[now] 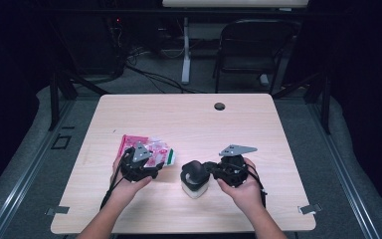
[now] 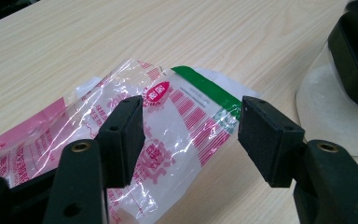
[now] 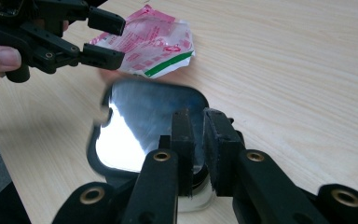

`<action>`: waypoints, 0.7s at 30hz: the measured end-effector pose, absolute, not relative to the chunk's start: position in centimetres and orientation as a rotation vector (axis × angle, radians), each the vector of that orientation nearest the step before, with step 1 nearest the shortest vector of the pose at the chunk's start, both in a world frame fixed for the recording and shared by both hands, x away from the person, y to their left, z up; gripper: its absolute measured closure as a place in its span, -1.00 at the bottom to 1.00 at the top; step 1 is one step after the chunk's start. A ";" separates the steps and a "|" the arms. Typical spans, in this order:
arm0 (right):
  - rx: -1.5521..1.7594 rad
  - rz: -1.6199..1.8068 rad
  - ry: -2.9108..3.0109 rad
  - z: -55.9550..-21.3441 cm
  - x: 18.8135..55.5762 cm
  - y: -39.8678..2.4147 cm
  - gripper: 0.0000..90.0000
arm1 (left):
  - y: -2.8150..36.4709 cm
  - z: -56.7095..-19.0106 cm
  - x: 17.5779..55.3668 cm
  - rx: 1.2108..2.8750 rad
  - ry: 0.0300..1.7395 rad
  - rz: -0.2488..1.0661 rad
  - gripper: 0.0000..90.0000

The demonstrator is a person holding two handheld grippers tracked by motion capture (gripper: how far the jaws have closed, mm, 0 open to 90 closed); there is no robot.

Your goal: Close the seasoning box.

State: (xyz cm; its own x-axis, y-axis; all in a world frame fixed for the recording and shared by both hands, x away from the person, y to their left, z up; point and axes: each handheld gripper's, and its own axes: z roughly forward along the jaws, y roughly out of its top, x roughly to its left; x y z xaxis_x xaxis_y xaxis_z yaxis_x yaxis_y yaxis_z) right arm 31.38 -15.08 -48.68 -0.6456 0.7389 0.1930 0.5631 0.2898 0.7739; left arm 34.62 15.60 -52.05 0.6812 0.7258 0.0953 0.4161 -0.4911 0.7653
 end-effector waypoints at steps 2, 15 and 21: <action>1.202 1.281 2.356 -48.8 31.4 -15.0 0.83 | 15.6 -52.0 34.6 2.148 0.874 0.536 -0.09; 1.210 1.275 2.361 -49.0 31.5 -15.0 0.81 | 15.7 -52.0 34.7 2.148 0.873 0.538 -0.09; 1.220 1.276 2.351 -49.1 31.7 -15.3 0.77 | 15.8 -51.9 34.6 2.143 0.872 0.540 -0.09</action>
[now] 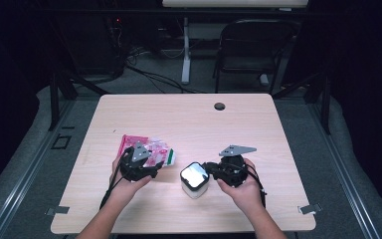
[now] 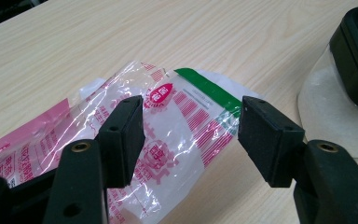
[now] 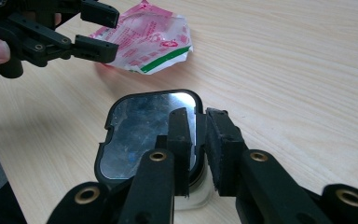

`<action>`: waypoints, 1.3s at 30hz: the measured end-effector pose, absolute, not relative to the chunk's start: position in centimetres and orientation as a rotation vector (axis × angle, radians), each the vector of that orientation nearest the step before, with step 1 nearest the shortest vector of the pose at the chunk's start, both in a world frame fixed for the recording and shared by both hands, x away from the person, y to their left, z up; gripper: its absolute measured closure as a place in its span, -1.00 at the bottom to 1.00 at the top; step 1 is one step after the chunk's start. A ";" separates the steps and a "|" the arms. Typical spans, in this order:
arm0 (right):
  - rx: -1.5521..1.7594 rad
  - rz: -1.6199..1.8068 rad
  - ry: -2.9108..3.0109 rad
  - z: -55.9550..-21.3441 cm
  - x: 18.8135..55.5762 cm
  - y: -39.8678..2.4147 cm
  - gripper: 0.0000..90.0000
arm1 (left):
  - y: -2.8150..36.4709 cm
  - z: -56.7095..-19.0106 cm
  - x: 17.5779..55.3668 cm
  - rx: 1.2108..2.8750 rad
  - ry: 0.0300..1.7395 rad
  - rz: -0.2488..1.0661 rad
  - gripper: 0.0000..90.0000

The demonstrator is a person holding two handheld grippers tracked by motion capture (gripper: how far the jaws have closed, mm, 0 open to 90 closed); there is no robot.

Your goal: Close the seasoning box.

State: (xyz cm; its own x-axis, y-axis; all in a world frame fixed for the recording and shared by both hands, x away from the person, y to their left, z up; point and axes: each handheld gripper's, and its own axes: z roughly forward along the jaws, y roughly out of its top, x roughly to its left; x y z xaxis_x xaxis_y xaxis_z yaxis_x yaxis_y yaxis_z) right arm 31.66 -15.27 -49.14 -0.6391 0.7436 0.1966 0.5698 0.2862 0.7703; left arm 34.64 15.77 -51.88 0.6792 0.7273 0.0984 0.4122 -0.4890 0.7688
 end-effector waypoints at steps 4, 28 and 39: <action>1.239 1.288 2.333 -49.0 31.8 -15.7 0.72 | 15.9 -51.8 34.6 2.136 0.879 0.542 -0.09; 1.248 1.240 2.257 -49.1 32.7 -16.3 0.14 | 16.7 -50.5 35.5 2.075 0.925 0.563 -0.10; 1.247 1.217 2.227 -48.6 31.7 -19.0 -0.04 | 16.9 -50.2 35.9 2.078 0.948 0.553 -0.09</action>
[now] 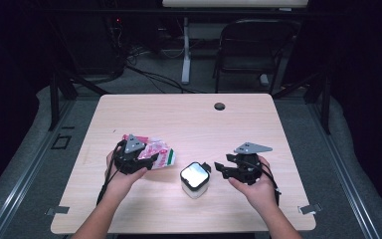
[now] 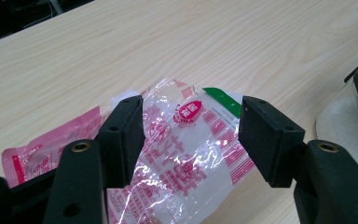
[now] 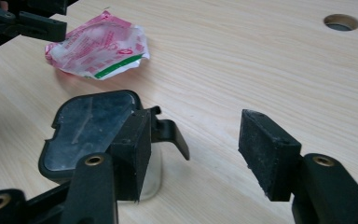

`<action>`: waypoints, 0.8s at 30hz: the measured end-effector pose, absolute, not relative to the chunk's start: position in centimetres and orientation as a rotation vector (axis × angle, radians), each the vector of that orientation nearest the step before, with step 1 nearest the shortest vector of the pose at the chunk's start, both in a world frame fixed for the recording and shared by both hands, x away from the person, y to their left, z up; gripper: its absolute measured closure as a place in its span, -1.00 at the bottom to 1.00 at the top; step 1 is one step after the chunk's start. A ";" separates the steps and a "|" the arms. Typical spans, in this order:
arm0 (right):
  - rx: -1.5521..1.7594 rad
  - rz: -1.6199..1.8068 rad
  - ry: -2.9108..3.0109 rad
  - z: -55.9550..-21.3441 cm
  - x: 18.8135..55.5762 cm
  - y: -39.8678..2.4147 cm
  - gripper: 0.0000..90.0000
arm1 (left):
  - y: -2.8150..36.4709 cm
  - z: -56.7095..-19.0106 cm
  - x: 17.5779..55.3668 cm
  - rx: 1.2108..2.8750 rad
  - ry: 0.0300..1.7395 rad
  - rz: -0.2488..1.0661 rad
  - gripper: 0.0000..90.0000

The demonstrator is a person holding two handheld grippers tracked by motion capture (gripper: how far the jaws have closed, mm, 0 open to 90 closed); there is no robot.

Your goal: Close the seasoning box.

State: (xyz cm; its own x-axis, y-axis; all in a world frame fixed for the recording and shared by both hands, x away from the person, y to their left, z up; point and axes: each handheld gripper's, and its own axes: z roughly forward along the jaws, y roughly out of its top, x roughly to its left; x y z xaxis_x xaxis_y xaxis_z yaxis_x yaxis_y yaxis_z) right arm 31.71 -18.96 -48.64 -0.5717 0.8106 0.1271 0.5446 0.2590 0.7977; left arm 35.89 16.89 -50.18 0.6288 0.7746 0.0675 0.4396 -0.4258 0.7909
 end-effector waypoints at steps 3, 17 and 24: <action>1.258 1.198 2.203 -48.6 31.4 -19.9 -0.05 | 16.8 -49.7 35.9 2.089 0.937 0.565 -0.10; 1.319 1.164 2.159 -48.8 30.0 -23.5 -0.06 | 19.6 -48.9 35.6 2.094 0.969 0.552 -0.10; 1.357 1.130 2.149 -49.4 29.7 -24.8 -0.06 | 22.5 -49.4 35.1 2.091 1.036 0.573 -0.10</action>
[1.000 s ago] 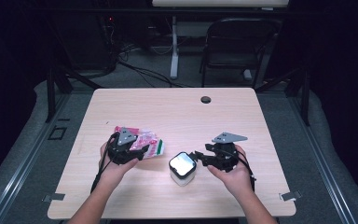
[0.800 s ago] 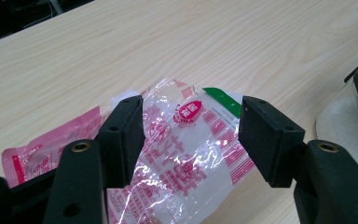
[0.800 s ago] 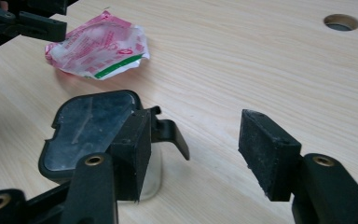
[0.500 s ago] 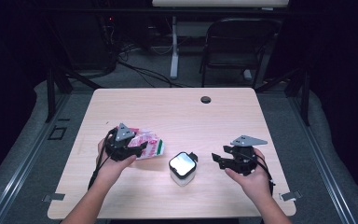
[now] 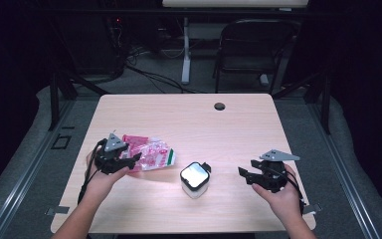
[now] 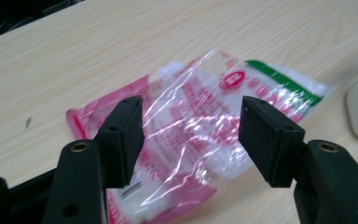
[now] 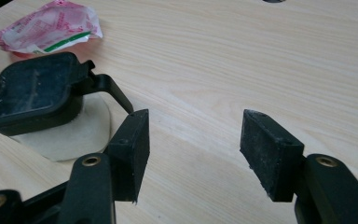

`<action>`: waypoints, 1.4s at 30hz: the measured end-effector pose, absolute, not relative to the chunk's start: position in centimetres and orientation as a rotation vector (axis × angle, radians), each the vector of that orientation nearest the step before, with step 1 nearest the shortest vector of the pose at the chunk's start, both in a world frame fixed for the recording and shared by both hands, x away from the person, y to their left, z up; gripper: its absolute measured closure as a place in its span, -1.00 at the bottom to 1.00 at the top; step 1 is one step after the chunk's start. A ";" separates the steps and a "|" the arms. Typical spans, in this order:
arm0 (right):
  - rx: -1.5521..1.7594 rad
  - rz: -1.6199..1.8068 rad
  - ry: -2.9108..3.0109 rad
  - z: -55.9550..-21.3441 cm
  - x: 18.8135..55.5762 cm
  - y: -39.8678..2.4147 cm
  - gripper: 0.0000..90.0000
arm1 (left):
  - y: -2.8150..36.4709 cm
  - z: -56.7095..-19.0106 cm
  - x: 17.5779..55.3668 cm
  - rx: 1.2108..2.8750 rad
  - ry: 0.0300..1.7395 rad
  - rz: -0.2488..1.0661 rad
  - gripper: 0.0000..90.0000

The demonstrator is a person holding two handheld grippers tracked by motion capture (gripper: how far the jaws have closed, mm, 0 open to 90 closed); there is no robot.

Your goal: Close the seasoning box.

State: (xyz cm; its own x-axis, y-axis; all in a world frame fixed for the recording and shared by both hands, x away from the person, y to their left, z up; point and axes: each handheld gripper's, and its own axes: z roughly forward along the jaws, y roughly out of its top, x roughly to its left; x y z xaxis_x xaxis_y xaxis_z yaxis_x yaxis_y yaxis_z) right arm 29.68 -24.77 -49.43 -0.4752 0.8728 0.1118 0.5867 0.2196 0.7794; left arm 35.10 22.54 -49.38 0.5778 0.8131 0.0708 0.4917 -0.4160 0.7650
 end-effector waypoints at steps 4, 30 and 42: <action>1.383 1.118 2.138 -49.9 29.6 -25.4 -0.06 | 24.0 -49.9 34.8 2.082 1.072 0.562 -0.10; 1.572 1.043 2.042 -53.5 27.5 -30.3 -0.07 | 31.1 -53.0 31.8 2.033 1.248 0.572 -0.10; 1.617 1.064 1.998 -54.7 27.3 -31.3 -0.07 | 32.1 -55.0 31.5 2.017 1.290 0.567 -0.10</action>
